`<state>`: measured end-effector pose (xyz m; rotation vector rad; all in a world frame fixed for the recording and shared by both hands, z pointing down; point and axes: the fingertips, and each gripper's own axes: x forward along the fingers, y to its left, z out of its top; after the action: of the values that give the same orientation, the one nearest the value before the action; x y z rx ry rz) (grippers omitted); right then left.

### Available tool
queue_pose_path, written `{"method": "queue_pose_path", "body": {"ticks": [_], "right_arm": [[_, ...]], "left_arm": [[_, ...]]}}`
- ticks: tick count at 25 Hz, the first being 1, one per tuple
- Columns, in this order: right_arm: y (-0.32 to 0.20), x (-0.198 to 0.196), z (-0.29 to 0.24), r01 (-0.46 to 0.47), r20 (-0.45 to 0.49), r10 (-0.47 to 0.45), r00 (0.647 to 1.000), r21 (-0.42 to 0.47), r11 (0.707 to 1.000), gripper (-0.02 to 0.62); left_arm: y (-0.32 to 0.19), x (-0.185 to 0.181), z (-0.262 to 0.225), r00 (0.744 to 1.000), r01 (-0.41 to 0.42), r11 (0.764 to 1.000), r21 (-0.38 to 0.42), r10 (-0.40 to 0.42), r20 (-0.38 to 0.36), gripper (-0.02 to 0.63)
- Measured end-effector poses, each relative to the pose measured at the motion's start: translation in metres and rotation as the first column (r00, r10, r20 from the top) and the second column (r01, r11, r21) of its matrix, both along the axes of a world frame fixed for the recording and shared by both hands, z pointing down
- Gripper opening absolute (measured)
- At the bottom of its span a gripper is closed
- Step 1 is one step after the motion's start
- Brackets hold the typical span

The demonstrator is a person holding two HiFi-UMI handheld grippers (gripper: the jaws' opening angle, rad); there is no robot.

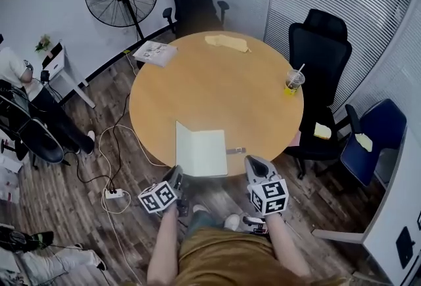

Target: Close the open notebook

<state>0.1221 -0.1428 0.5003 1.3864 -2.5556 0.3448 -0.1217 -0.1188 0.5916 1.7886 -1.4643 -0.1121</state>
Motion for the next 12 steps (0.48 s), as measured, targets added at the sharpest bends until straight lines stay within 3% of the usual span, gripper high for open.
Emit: {"method": "queue_pose_path", "body": {"ticks": [6, 12], "right_arm": [[0.006, -0.007, 0.005, 0.01, -0.011, -0.01, 1.0, -0.005, 1.0, 0.011], [0.008, -0.008, 0.009, 0.021, -0.017, -0.022, 1.0, -0.01, 1.0, 0.011]], "left_arm": [[0.002, 0.004, -0.001, 0.999, -0.02, 1.0, 0.008, 0.019, 0.028, 0.043], [0.001, 0.027, -0.006, 0.986, -0.109, 0.994, 0.012, 0.107, 0.131, 0.051]]}}
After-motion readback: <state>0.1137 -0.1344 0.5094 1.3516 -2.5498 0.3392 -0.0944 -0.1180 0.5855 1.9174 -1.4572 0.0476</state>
